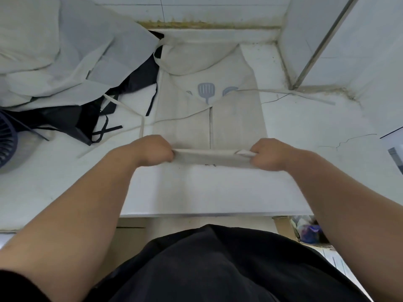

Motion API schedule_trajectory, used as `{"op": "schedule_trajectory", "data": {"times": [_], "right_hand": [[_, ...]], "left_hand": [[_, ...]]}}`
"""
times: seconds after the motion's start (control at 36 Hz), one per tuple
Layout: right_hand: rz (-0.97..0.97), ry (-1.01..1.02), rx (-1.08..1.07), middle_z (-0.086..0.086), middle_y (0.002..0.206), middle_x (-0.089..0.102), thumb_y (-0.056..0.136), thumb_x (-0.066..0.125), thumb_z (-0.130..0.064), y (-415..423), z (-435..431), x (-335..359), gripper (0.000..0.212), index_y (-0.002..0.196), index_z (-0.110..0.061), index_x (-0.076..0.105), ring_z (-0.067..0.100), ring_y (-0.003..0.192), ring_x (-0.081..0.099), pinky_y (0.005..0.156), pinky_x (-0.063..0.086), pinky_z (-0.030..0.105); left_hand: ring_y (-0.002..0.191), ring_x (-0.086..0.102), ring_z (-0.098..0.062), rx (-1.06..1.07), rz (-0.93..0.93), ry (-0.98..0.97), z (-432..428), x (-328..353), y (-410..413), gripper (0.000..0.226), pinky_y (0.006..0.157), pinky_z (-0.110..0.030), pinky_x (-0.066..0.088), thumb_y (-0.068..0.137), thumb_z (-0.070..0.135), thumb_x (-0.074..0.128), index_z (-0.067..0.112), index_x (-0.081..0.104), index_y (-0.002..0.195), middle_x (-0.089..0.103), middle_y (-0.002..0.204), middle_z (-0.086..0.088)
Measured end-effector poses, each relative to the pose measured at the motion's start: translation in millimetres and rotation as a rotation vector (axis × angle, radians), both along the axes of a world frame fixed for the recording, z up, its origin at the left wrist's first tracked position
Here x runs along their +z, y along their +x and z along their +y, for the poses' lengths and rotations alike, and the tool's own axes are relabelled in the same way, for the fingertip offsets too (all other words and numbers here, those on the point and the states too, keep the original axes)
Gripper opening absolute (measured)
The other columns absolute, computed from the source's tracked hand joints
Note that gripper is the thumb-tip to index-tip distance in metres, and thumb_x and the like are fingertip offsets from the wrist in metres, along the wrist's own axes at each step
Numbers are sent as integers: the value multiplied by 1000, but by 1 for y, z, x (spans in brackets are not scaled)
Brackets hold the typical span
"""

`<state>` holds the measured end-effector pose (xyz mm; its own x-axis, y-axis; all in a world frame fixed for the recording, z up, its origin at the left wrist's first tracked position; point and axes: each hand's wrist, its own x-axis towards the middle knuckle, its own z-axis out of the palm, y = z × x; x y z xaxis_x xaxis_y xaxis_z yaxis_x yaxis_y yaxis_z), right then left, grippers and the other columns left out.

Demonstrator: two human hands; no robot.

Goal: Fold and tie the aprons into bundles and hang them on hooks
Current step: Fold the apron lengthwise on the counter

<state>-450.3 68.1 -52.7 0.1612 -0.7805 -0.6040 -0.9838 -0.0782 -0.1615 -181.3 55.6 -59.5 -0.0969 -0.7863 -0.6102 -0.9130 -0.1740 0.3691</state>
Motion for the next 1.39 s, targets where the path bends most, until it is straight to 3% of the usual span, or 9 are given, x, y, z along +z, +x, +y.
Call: {"op": "schedule_trajectory", "data": {"times": [0.14, 0.31, 0.53, 0.67, 1.0, 1.08, 1.17, 1.25, 1.39], "right_hand": [[-368, 67, -531, 9, 72, 48, 80, 58, -4, -27, -15, -9, 14, 67, -7, 55, 23, 65, 47, 58, 45, 27], [-722, 8, -948, 16, 96, 65, 88, 65, -15, -48, -12, -36, 12, 79, -9, 60, 29, 82, 64, 78, 56, 40], [-342, -347, -678, 8, 75, 45, 101, 37, -35, -37, -11, -57, 32, 88, -6, 41, 30, 84, 47, 70, 33, 32], [-138, -336, -622, 21, 105, 58, 102, 25, -42, -34, -10, -61, 41, 106, -5, 45, 39, 103, 55, 77, 38, 38], [-17, -455, -745, 21, 106, 60, 102, 24, -45, -26, -12, -69, 45, 113, -5, 42, 39, 99, 57, 70, 35, 38], [-37, -639, -711, 21, 116, 57, 100, 35, -38, -15, -11, -68, 42, 120, -3, 46, 40, 104, 55, 77, 40, 44], [-116, -761, -226, 23, 127, 54, 94, 35, -38, 11, -7, -68, 51, 128, -5, 53, 41, 112, 53, 94, 40, 48], [-145, -438, 146, 8, 157, 18, 97, 15, -42, 38, 1, -67, 58, 150, -21, 22, 30, 139, 24, 116, 7, 42], [-6, -246, 59, -2, 160, -9, 99, 13, -52, 23, 0, -76, 59, 152, -30, 0, 26, 145, 1, 117, -10, 36]], "left_hand": [[88, 61, -26, 374, 304, 111, -1, 2, 20, 44, 78, -33, 46, 58, 32, 66, 9, 68, 95, 66, 96, -8], [83, 61, -25, 746, 553, -116, 12, -40, 34, 5, 75, -33, 48, 86, 11, 67, 15, 68, 87, 67, 95, -8], [73, 45, -28, 639, 148, -513, 12, -60, 9, 27, 63, -34, 37, 100, 35, 41, 10, 39, 92, 44, 68, -2], [77, 47, -31, 529, -77, -513, 14, -68, 7, 24, 62, -36, 37, 102, 35, 35, 13, 36, 95, 47, 70, -6], [113, 46, -41, 562, -208, -607, 13, -75, -9, 38, 76, -44, 37, 100, 27, 42, 0, 41, 126, 45, 127, -23], [131, 37, -43, 321, -237, -791, 20, -74, -25, 52, 99, -54, 32, 93, 33, 45, 3, 44, 135, 39, 142, -24], [147, 13, -29, -159, -120, -632, 26, -67, -52, 71, 115, -52, 8, 89, 56, 12, 23, 28, 150, 19, 159, -9], [147, -13, -15, -350, -109, -401, 30, -70, -71, 61, 116, -45, -10, 95, 55, 3, 35, -3, 152, -11, 161, 7], [145, -22, -17, -295, -260, -314, 25, -77, -46, 66, 117, -45, -13, 92, 66, 9, 41, -14, 148, -26, 157, 8]]}}
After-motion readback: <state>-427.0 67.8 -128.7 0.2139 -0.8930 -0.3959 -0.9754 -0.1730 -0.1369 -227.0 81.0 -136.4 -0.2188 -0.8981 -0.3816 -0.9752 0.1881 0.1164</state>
